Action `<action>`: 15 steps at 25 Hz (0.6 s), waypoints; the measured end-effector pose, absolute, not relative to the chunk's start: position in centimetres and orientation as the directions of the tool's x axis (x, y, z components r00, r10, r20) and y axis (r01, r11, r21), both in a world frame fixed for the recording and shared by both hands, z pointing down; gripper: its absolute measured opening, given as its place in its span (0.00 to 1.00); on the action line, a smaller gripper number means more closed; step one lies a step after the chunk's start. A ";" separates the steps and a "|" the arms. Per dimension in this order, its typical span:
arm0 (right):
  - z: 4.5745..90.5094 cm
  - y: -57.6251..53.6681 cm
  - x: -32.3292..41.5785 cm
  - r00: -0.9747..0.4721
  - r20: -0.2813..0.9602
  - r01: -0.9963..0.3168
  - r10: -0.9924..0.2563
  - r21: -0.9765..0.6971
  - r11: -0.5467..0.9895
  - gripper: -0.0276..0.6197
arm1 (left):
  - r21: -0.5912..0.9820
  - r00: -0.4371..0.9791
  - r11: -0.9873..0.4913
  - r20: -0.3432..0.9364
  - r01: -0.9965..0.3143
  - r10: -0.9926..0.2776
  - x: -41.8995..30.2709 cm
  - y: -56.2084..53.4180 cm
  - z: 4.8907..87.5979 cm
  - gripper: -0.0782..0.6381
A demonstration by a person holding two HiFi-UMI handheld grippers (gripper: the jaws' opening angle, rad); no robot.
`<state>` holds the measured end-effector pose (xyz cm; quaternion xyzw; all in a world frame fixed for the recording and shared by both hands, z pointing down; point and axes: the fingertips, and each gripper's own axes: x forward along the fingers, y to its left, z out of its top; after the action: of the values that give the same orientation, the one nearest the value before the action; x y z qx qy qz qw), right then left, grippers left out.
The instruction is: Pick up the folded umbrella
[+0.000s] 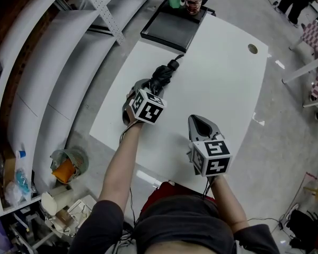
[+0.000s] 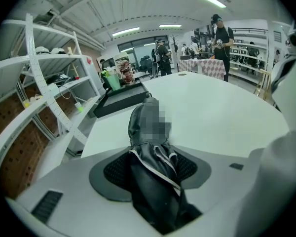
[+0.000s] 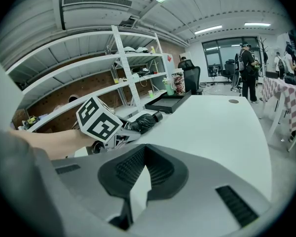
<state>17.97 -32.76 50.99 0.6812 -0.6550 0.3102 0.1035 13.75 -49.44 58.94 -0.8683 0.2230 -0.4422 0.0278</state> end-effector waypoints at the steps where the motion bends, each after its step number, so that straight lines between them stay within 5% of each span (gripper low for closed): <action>1: 51.0 -32.6 17.9 -0.049 0.557 -0.957 -0.829 -0.264 -0.121 0.07 | -0.259 0.514 -0.895 0.745 -0.363 -0.425 13.8 -49.3 58.7 0.43; 15: 49.7 -30.0 17.5 -0.016 0.546 -0.961 -0.838 -0.239 -0.137 0.07 | -0.246 0.611 -0.888 0.653 -0.388 -0.448 14.9 -45.5 55.4 0.41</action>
<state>17.46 -30.02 49.73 0.6936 -0.6484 0.2960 0.1043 14.87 -45.45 55.36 -0.8965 0.2332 -0.3746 0.0399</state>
